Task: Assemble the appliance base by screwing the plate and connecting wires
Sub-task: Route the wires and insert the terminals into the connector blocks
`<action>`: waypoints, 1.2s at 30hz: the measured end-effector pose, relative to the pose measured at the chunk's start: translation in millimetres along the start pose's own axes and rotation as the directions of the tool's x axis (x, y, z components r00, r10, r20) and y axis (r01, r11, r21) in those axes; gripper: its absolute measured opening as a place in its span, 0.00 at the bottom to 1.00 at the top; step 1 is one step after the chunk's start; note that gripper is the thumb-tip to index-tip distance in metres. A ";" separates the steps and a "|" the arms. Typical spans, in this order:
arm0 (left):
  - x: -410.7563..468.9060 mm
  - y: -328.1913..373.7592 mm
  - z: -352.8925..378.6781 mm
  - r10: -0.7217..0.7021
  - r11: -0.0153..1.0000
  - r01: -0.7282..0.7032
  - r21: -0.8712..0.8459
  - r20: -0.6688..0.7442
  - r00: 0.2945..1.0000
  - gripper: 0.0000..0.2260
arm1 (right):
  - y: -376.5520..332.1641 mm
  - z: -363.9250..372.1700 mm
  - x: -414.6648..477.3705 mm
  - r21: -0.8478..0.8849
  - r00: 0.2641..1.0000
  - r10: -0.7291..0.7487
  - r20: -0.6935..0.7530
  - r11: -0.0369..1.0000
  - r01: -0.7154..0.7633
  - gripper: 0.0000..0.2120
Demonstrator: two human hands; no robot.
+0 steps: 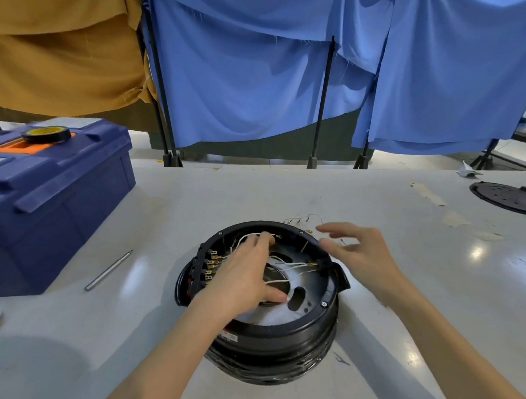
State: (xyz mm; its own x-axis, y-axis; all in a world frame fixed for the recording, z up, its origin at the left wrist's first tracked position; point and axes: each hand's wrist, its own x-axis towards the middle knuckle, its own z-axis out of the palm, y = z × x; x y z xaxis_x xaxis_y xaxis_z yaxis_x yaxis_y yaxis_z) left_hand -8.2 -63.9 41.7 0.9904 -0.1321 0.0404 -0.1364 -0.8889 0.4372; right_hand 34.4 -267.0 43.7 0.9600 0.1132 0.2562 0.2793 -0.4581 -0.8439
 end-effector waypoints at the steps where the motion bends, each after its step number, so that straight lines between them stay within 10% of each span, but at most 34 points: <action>1: -1.9 5.3 0.5 0.002 1.000 0.000 0.023 -0.110 0.994 0.34 | 3.8 4.6 0.3 0.062 0.998 0.041 0.038 0.997 -0.043 0.09; 5: -18.3 33.3 5.2 -0.138 0.988 0.108 -0.114 -0.304 0.943 0.13 | 8.9 26.2 0.0 0.288 0.987 0.144 0.076 0.944 -0.160 0.11; 11: -30.4 41.9 4.7 -0.025 0.954 0.162 0.253 -0.470 0.882 0.10 | 12.3 34.6 4.4 0.237 0.977 0.211 -0.027 0.951 -0.199 0.11; 18: -13.3 36.8 10.9 -0.288 0.908 0.279 -0.312 0.015 0.957 0.07 | 6.7 41.5 5.2 0.269 0.980 0.194 -0.035 0.947 -0.177 0.15; 27: 4.9 44.2 6.6 -0.354 0.080 0.529 -0.845 0.472 0.807 0.07 | 8.1 56.5 10.4 0.312 0.972 0.222 -0.081 0.931 -0.187 0.11; 36: 10.9 39.2 13.0 -0.368 -0.014 0.532 -0.847 0.499 0.785 0.11 | 9.2 58.2 10.8 0.289 0.968 0.220 -0.121 0.941 -0.177 0.10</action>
State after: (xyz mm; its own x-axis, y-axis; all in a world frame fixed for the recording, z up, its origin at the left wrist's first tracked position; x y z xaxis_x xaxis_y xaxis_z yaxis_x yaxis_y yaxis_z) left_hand -3.0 -105.9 47.5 0.8164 0.0049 -0.5775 0.5472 0.3131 0.7762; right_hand 48.6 -218.7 11.3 0.9879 -0.0980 0.1200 0.0990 -0.1958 -0.9756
